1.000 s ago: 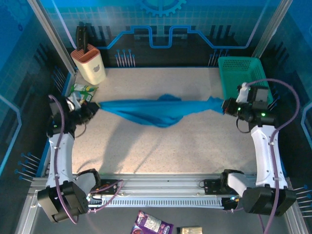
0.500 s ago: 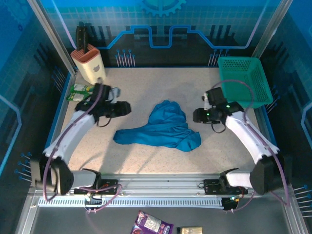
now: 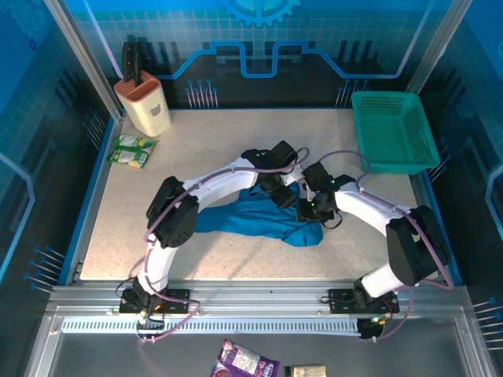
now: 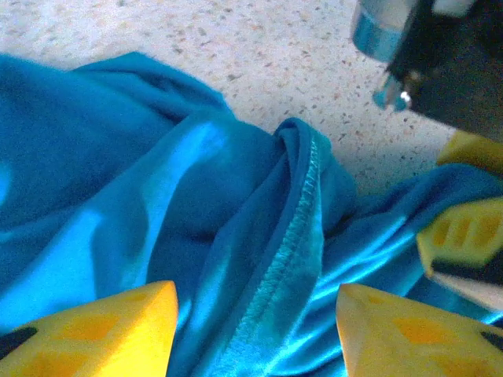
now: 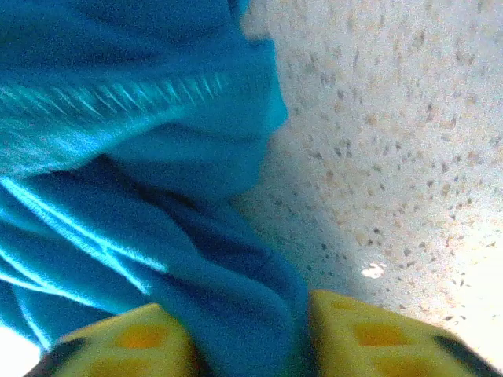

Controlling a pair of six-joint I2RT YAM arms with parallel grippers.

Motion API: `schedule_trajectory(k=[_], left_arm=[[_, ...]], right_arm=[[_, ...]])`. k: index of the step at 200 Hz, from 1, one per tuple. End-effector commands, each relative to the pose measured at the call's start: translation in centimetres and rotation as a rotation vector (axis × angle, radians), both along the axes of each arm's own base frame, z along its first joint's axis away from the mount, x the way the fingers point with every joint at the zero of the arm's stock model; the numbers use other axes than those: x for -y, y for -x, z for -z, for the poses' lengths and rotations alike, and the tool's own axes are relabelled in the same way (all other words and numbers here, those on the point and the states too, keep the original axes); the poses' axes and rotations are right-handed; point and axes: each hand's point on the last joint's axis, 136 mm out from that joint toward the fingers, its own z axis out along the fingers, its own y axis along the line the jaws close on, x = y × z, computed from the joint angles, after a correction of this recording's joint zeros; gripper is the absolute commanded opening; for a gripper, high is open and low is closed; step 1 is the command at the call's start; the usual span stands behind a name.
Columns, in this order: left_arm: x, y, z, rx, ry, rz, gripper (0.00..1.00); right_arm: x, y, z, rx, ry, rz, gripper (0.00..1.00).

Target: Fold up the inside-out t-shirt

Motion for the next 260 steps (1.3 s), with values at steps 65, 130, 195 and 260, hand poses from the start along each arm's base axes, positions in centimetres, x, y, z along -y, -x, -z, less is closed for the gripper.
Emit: schedule_trajectory(k=[65, 130, 195, 260], left_arm=[[1.3, 1.7, 1.4, -0.16, 0.0, 0.238, 0.43], [2.0, 1.9, 1.9, -0.214, 0.066, 0.231, 0.48], [0.4, -1.2, -0.5, -0.141, 0.123, 0.135, 0.03], [-9.5, -9.1, -12.8, 0.034, 0.457, -0.313, 0.0]], right_arm=[[2.1, 0.4, -0.6, 0.05, -0.055, 0.093, 0.0], [2.2, -0.1, -1.8, 0.076, -0.075, 0.1, 0.0], [3.7, -0.8, -4.3, 0.148, -0.047, 0.115, 0.0], [7.7, -5.8, -12.4, 0.351, -0.045, 0.177, 0.0]])
